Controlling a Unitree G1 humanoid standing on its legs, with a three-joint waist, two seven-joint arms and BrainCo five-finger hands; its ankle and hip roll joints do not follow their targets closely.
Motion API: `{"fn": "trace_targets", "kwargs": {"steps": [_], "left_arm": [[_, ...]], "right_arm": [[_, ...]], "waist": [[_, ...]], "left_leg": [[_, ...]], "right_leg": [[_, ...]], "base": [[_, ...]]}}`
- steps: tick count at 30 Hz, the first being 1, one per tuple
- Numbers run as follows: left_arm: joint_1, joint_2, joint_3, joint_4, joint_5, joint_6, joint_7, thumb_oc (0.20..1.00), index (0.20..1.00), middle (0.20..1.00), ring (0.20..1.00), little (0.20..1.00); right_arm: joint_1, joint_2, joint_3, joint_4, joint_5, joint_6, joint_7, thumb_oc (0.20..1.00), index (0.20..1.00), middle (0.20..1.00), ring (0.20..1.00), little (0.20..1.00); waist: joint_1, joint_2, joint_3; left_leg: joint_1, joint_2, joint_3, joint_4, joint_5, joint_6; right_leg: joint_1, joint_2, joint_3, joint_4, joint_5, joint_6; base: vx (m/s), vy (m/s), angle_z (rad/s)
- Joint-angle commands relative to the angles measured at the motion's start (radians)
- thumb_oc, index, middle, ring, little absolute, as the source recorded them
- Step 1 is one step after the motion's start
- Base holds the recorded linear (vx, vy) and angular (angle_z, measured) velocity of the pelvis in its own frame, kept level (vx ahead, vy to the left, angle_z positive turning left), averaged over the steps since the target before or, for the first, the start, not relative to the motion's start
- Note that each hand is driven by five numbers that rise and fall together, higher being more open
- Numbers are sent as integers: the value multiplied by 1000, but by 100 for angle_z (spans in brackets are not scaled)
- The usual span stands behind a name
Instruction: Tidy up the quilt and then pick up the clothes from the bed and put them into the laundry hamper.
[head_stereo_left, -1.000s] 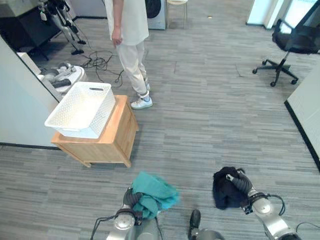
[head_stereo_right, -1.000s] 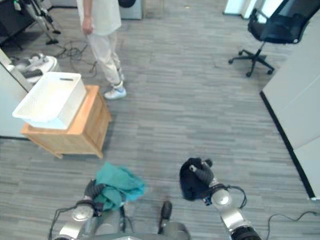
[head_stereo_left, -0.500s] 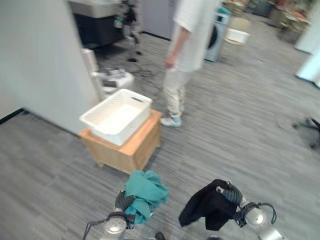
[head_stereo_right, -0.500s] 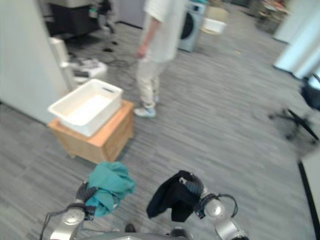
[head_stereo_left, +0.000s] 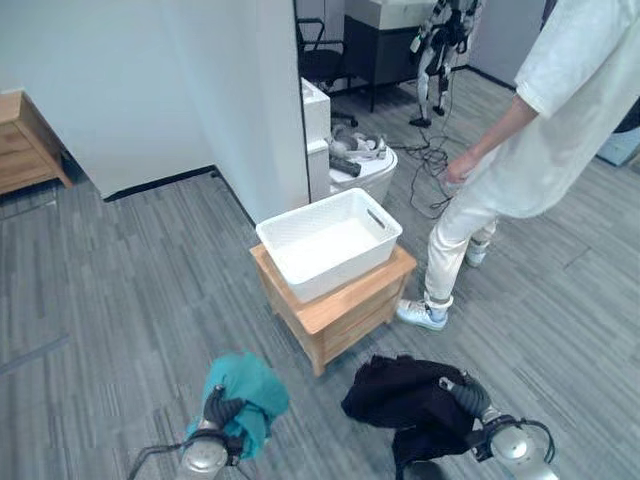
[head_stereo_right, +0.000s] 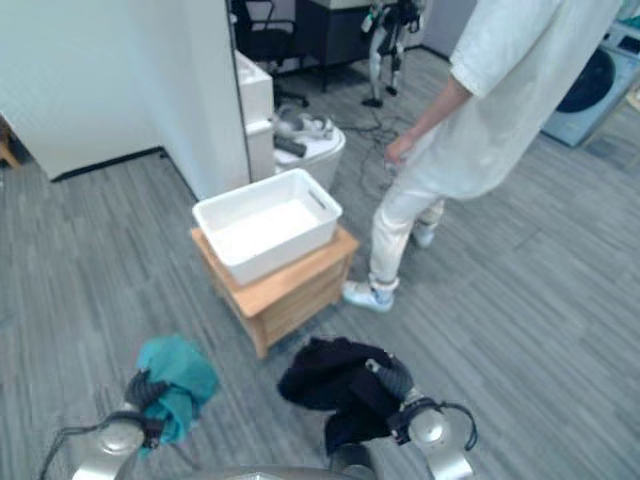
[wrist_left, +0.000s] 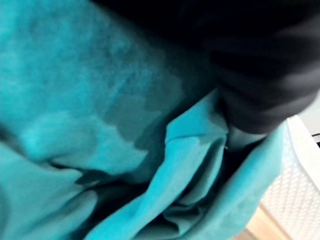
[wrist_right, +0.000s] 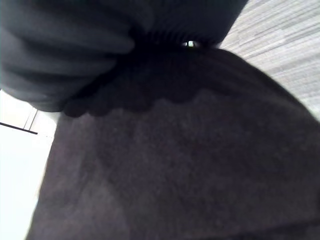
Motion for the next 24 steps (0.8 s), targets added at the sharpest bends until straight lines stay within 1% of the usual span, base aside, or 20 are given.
{"fn": "trace_targets", "kwargs": {"steps": [1,3,4,5,6,7,8,9,11,12,13,14,15,18,19,20,21,22,23,24], "left_arm": [[-119,28,-13,-116,33,-71,-14,200,200,200,200,200],[-117,30,-5,-123,37,-69,-14,200,200,200,200,200],[-103,31,2,-134,44,-76,-19,200,200,200,200,200],[-90,27,2,-138,51,-80,-22,200,200,200,200,200],[-82,26,2,-143,55,-80,-23,200,200,200,200,200],[-74,23,1,-143,59,-78,-28,200,200,200,200,200],[-73,22,0,-144,59,-77,-29,200,200,200,200,200],[-55,28,1,-150,60,-73,-38,200,200,200,200,200],[-65,35,-9,-142,76,-65,-42,200,200,200,200,200],[-67,38,-5,-142,78,-62,-35,200,200,200,200,200],[-67,38,-5,-142,78,-62,-35,200,200,200,200,200],[-72,41,-9,-142,77,-59,-30,200,200,200,200,200],[-83,45,-15,-148,73,-57,-28,200,200,200,200,200],[-91,52,-22,-135,74,-61,-30,200,200,200,200,200],[-98,54,-33,-123,72,-64,-34,200,200,200,200,200],[-103,54,-36,-115,72,-65,-35,200,200,200,200,200],[-114,57,-37,-104,71,-66,-33,200,200,200,200,200],[-115,57,-37,-104,71,-66,-33,200,200,200,200,200],[-129,63,-30,-83,67,-64,-25,200,200,200,200,200],[-131,70,-24,-80,66,-65,-19,200,200,200,200,200]], "right_arm": [[-107,-107,-39,-108,20,-67,-48,200,200,200,200,200],[-133,-134,-41,-115,12,-58,-47,200,200,200,200,200],[-146,-144,-40,-122,7,-58,-44,200,200,200,200,200],[-156,-151,-46,-127,1,-62,-47,200,200,200,200,200],[-163,-160,-56,-127,-5,-62,-53,200,200,200,200,200],[-164,-166,-76,-137,-10,-67,-61,200,200,200,200,200],[-161,-168,-77,-138,-11,-67,-61,200,200,200,200,200],[-171,-175,-76,-170,-28,-67,-66,200,200,200,200,200],[-168,-172,-88,-189,-44,-69,-66,200,200,200,200,200],[-178,-169,-87,-206,-49,-67,-63,200,200,200,200,200],[-179,-169,-87,-206,-49,-66,-63,200,200,200,200,200],[-179,-161,-91,-221,-51,-71,-67,200,200,200,200,200],[-177,-161,-106,-261,-51,-76,-73,200,200,200,200,200],[-173,-167,-122,-285,-41,-87,-83,200,200,200,200,200],[-171,-178,-146,-322,-22,-97,-87,200,200,200,200,200],[-173,-181,-150,-335,-13,-103,-86,200,200,200,200,200],[-175,-187,-159,-349,-10,-107,-89,200,200,200,200,200],[-175,-187,-159,-349,-10,-107,-89,200,200,200,200,200],[-197,-201,-159,-370,-16,-107,-95,200,200,200,200,200],[-223,-209,-149,-378,-16,-108,-99,200,200,200,200,200]], "waist": [[-11,19,79],[4,16,82],[12,20,77],[16,25,69],[21,30,60],[13,33,52],[15,33,53],[19,45,38],[5,38,36],[-3,35,46],[-1,34,46],[-15,35,55],[-30,37,63],[-34,27,52],[-47,24,37],[-52,20,32],[-56,15,27],[-55,15,26],[-53,9,22],[-50,3,22]], "left_leg": [[-191,152,120,255,234,3],[-263,94,170,234,183,10],[-293,38,199,163,140,22],[-318,6,250,100,149,23],[-330,-1,284,66,149,11],[-317,19,366,22,164,10],[-307,16,368,12,163,7],[-235,-20,376,-72,153,41],[-166,-47,358,-130,144,70],[-142,-47,365,-155,162,86],[-140,-50,367,-161,165,87],[-107,-46,356,-192,167,95],[-77,-31,312,-212,163,93],[-74,-23,273,-212,150,82],[-76,-16,225,-212,144,67],[-71,-15,197,-212,131,63],[-72,-11,170,-212,125,57],[-73,-11,170,-212,125,57],[-62,2,126,-212,111,46],[-54,11,116,-212,108,41]], "right_leg": [[171,-45,-110,-47,-141,40],[205,-43,-124,-55,-167,41],[219,-34,-134,-55,-184,48],[241,-24,-149,-55,-197,52],[264,-11,-157,-55,-217,60],[276,-5,-177,-55,-234,66],[281,-6,-176,-55,-238,68],[273,14,-187,-1,-248,71],[233,-7,-211,179,-205,109],[191,-22,-214,259,-152,132],[187,-24,-211,264,-154,133],[134,-30,-189,364,-110,163],[73,-30,-136,442,-106,167],[80,-67,-120,339,-129,138],[93,-73,-66,175,-133,112],[90,-71,-15,110,-136,111],[81,-68,38,59,-117,118],[80,-68,38,58,-116,118],[57,-75,95,18,-94,129],[50,-84,93,8,-76,130]], "base": [[284,-237,49],[353,-159,50],[335,-43,6],[364,-19,-12],[338,-8,1],[240,3,14],[264,92,39],[246,109,39],[214,87,28],[52,27,47],[19,0,38],[120,-41,2],[197,-101,-5],[175,-147,83],[311,-301,111],[332,-328,95],[173,-180,85],[258,-299,114],[243,-308,99],[325,-435,94]]}}
